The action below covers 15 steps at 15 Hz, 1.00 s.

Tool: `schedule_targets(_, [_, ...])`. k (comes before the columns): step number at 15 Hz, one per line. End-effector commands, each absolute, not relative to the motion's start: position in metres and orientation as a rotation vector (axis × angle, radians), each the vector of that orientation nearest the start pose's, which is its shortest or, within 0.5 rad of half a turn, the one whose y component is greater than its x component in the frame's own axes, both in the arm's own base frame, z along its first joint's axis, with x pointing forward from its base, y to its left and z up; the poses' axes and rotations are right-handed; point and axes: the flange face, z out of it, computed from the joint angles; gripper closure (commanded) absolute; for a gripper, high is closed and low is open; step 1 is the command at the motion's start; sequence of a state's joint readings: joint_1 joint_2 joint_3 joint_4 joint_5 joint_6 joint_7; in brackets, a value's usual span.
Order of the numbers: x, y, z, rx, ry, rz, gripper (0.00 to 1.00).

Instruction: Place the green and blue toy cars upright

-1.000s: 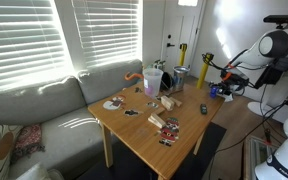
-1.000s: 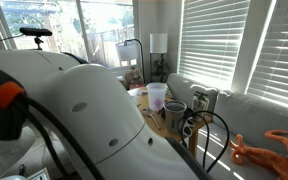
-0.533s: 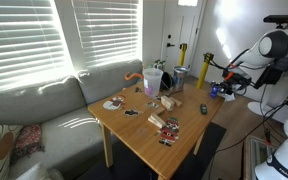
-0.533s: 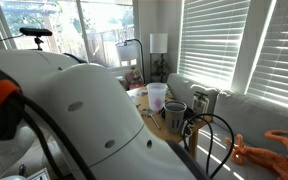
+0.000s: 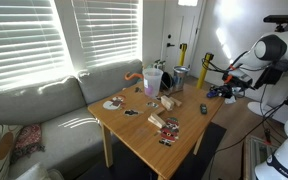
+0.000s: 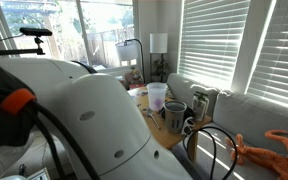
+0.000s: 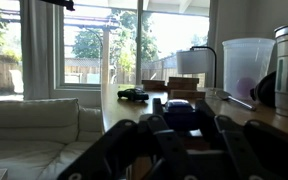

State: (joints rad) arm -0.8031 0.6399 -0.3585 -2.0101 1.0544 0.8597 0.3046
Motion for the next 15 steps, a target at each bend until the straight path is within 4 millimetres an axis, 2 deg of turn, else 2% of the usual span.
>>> schedule_targets(1, [0.299,-0.359,0.204,-0.865,1.163,0.962,0.88])
schedule_targets(15, [0.324,-0.349,0.269,-1.079,1.446,0.877,0.88])
